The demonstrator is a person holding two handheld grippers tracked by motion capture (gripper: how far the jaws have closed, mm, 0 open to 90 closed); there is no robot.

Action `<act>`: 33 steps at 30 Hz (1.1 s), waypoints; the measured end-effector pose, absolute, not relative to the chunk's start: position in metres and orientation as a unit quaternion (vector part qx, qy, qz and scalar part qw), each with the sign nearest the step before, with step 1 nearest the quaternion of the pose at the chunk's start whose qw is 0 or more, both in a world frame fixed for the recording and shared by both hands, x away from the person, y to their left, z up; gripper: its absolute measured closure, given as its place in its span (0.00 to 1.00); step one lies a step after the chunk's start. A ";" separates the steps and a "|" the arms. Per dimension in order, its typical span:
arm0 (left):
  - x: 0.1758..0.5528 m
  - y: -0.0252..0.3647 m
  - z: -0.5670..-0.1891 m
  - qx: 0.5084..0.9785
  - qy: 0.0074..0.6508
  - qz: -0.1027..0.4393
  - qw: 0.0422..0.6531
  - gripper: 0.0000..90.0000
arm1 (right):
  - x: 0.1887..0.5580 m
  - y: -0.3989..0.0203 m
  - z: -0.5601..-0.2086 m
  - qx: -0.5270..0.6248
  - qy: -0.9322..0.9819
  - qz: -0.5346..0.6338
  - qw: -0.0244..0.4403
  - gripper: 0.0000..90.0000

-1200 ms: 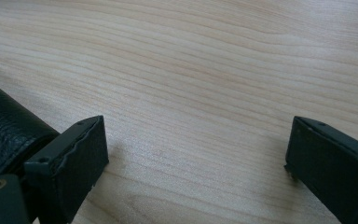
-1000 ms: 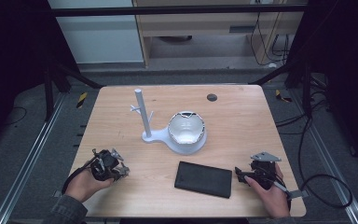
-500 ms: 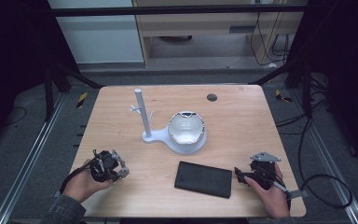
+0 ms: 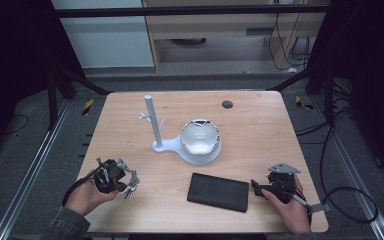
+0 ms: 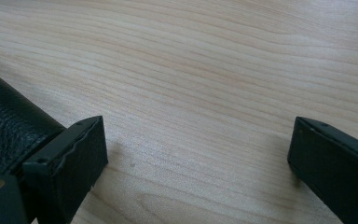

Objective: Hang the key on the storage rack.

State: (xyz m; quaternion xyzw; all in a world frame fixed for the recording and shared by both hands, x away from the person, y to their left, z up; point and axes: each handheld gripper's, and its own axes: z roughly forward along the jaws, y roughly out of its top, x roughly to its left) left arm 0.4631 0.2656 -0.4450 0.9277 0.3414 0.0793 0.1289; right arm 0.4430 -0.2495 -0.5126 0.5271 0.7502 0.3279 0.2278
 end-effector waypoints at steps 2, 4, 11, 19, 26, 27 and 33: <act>0.463 0.267 -0.443 0.926 0.342 0.082 0.135 1.00 | 0.443 -0.250 -0.513 0.527 0.750 0.328 0.228 0.05; 0.463 0.269 -0.431 0.925 0.340 0.087 0.142 1.00 | 0.443 -0.249 -0.513 0.527 0.750 0.328 0.228 0.05; 0.464 0.266 -0.395 0.922 0.335 0.105 0.164 1.00 | 0.443 -0.249 -0.513 0.526 0.752 0.327 0.228 0.05; 0.478 0.257 -0.341 0.916 0.329 0.135 0.184 1.00 | 0.443 -0.249 -0.513 0.525 0.752 0.327 0.228 0.05; 0.495 0.251 -0.304 0.912 0.328 0.149 0.196 1.00 | 0.443 -0.249 -0.513 0.526 0.751 0.328 0.227 0.05; 0.496 0.250 -0.300 0.911 0.330 0.151 0.198 1.00 | 0.443 -0.249 -0.513 0.524 0.752 0.327 0.229 0.05; 0.505 0.246 -0.282 0.909 0.330 0.158 0.199 1.00 | 0.443 -0.249 -0.513 0.525 0.752 0.326 0.229 0.04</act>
